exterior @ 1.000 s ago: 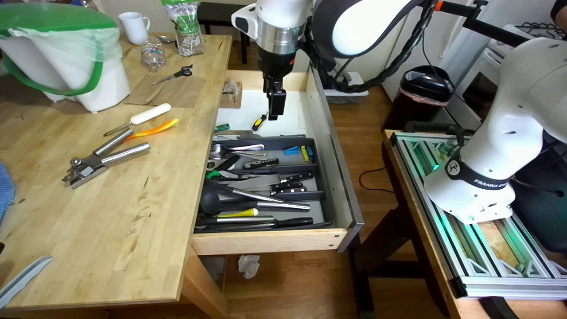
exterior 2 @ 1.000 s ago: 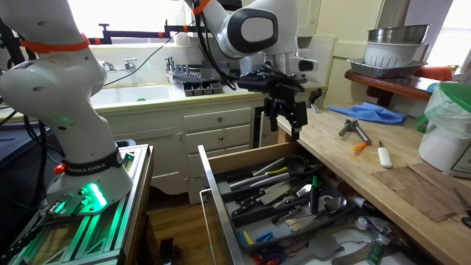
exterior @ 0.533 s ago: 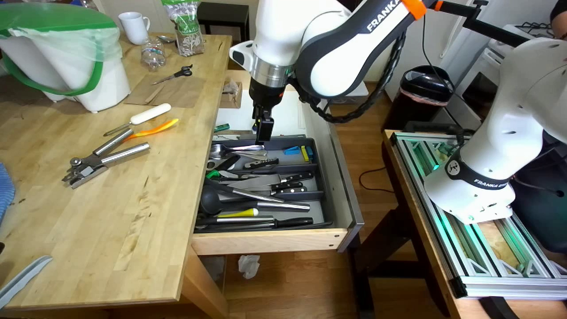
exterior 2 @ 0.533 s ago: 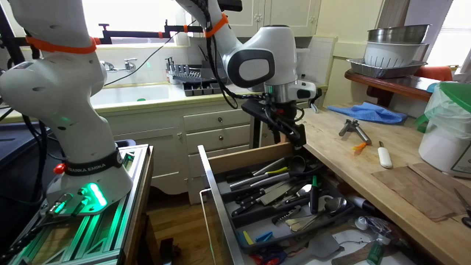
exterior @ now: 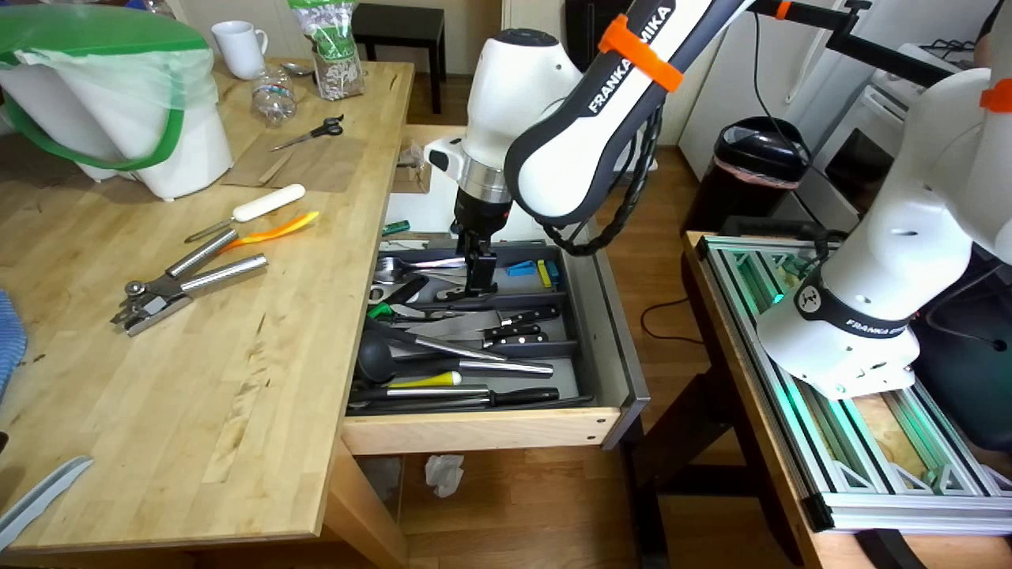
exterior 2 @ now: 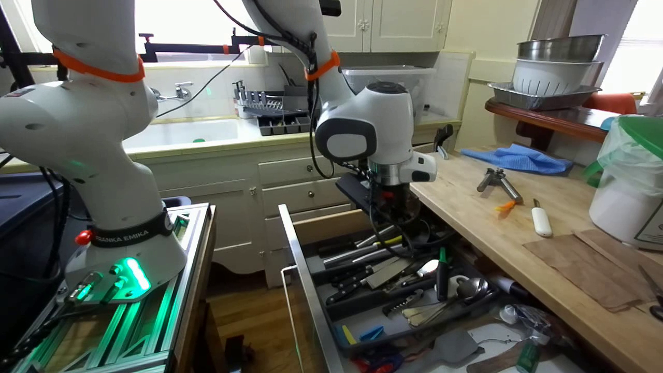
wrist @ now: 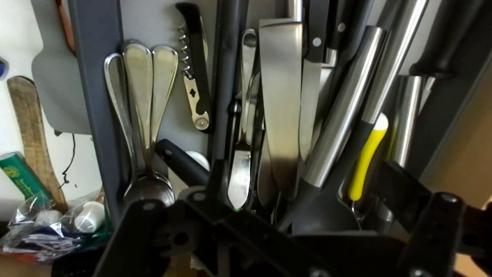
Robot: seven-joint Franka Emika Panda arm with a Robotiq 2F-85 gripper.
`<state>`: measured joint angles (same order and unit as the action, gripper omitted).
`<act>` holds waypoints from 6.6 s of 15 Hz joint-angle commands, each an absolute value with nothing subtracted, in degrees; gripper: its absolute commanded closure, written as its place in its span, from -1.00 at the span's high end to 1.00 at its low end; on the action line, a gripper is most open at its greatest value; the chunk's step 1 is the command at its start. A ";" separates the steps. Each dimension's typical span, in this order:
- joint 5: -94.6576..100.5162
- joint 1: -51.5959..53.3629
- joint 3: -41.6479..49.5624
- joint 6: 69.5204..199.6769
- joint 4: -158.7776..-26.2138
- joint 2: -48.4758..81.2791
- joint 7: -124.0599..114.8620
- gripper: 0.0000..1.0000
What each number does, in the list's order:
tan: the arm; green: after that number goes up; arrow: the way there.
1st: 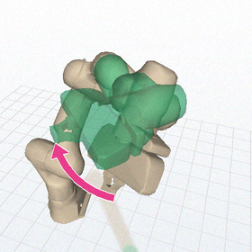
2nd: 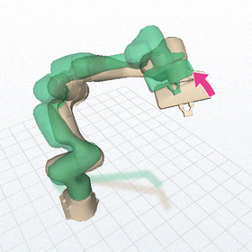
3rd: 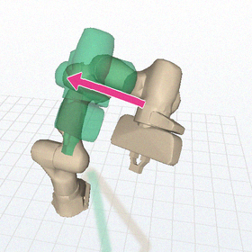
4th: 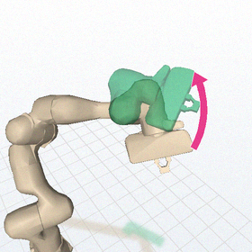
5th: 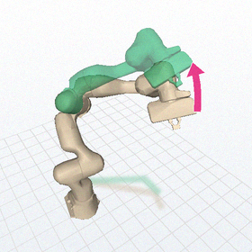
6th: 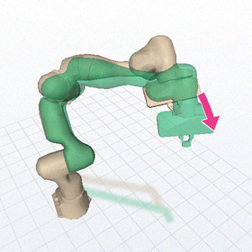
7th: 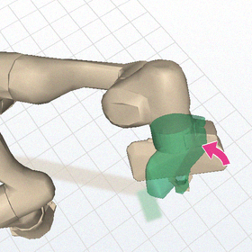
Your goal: Remove the silver spoon from the drawer and put it on the counter
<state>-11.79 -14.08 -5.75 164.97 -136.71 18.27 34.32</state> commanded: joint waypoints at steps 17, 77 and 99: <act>-10.08 -27.84 -15.67 176.94 -130.76 31.95 36.00 0.17; 8.14 -38.28 -24.54 169.91 -121.21 46.79 26.99 -0.59; 1.02 -35.26 -19.49 162.94 -123.57 38.77 26.37 -0.96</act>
<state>2.73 -37.17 -22.42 164.53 -121.34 42.38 27.14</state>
